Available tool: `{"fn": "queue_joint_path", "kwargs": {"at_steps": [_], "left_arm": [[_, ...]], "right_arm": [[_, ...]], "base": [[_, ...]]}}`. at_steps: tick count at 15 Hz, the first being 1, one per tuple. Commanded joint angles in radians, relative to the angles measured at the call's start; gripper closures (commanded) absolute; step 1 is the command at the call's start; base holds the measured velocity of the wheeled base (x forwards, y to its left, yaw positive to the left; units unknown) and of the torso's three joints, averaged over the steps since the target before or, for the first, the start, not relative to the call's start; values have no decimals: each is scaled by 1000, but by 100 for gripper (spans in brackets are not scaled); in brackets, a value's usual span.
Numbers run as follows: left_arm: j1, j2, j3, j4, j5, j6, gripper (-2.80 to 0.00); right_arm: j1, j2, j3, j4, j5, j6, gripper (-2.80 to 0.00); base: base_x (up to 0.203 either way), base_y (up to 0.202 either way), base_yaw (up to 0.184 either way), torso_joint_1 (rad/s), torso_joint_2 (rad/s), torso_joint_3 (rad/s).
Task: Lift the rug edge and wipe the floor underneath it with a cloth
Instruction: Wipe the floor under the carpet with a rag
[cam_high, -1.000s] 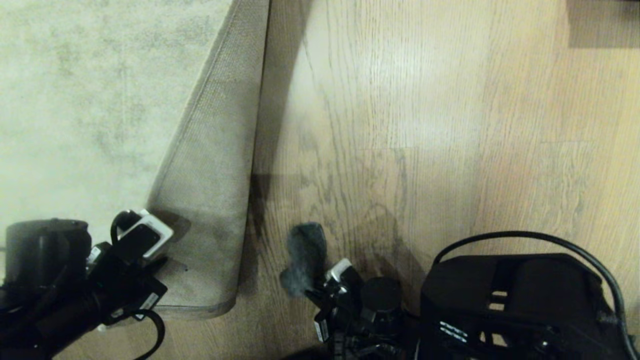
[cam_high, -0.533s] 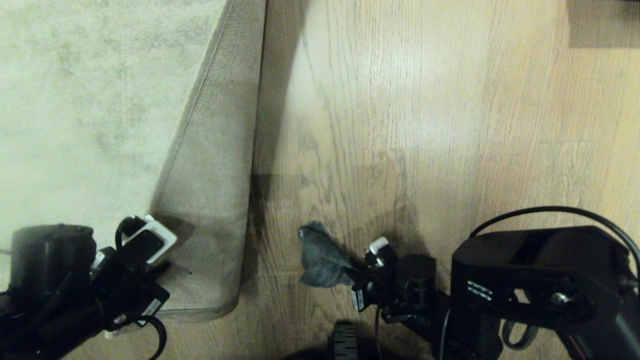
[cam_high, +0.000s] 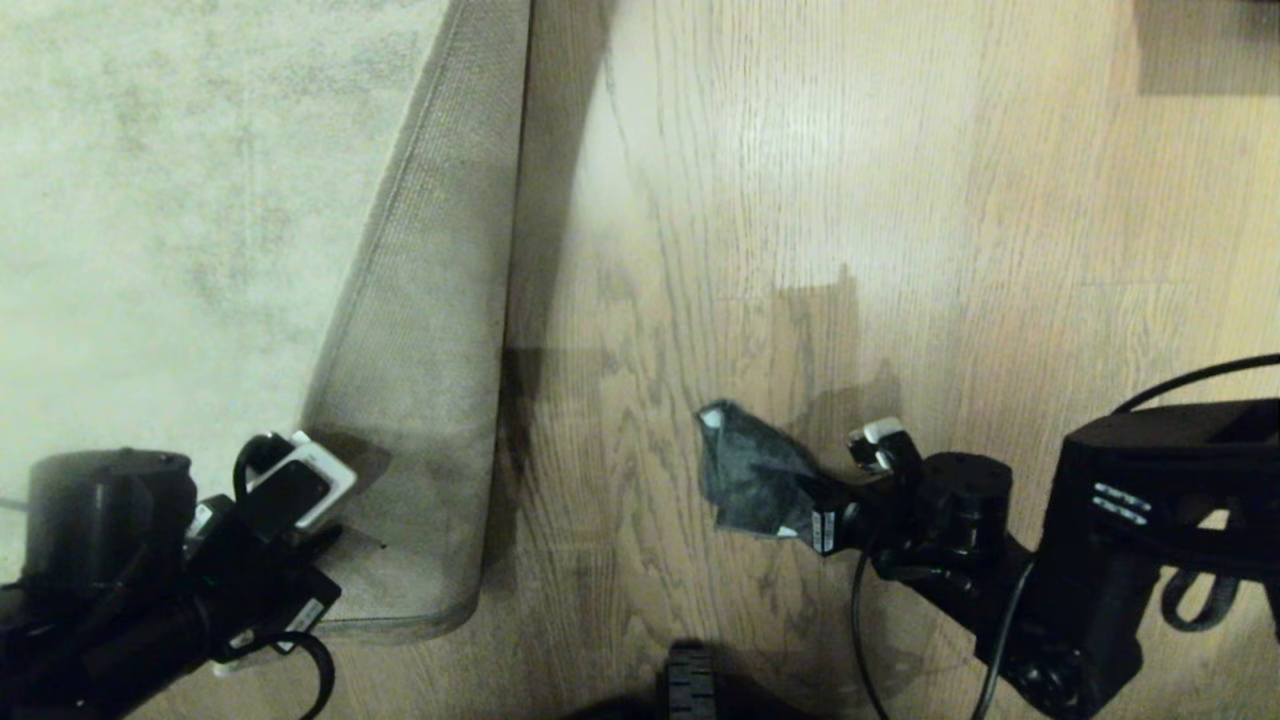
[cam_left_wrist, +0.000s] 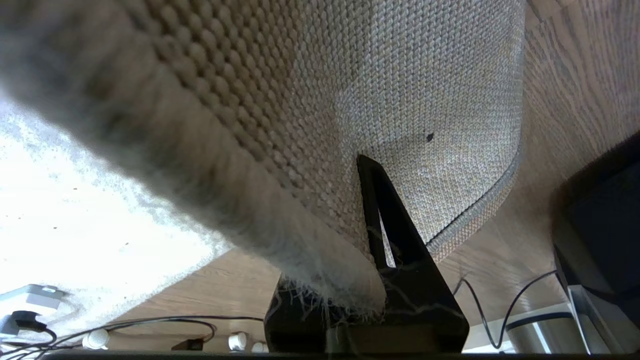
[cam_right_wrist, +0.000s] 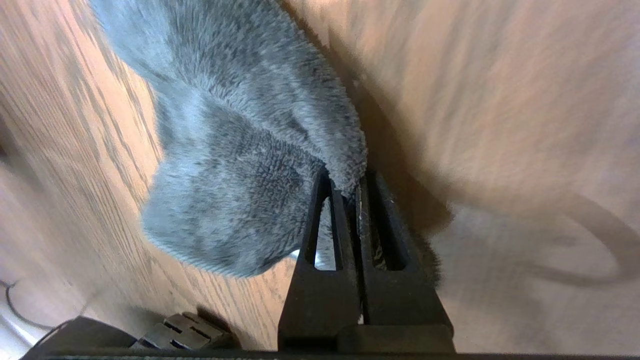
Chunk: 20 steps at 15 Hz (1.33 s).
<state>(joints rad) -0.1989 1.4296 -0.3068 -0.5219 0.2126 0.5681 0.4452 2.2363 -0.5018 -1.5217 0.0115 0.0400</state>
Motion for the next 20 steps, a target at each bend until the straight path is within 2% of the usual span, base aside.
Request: {"fn": "queue_joint_path", "kwargs": {"at_steps": [1,6,8,10,12,16,18,20], "left_arm": [[-1,-1,2,-4,1,3,0],[-8,-13,2,-6,1,-1,0],[-8,-18,2,-6,1,-9,0],[-8,-18,2,-6,2,-26,0],[-8,-17,2,-4,2,-41,0],[-4,6,-7,-6,2,-51,0],[-4,16,-12,-6,5,-68,0],[-4,18,-11,-4,5,-70,0]], "right_arm": [[13,-96,26,-38,1,-13,0],[287,-148,42,-37,2,-34,0],[422,-116,23,-38,2,-32,0],[522,-36,-41,-38,3,-30,0],[561,41,-125,-39,4,-28,0],[573,192,-239,-40,4,-3,0],[561,267,-266,-47,1,17,0],[506,307,-279,-48,-1,24,0]], "base": [[0,0,0,0,0,0],[0,0,0,0,0,0],[0,0,0,0,0,0],[0,0,0,0,0,0],[0,0,0,0,0,0],[0,0,0,0,0,0],[0,0,0,0,0,0],[0,0,0,0,0,0]]}}
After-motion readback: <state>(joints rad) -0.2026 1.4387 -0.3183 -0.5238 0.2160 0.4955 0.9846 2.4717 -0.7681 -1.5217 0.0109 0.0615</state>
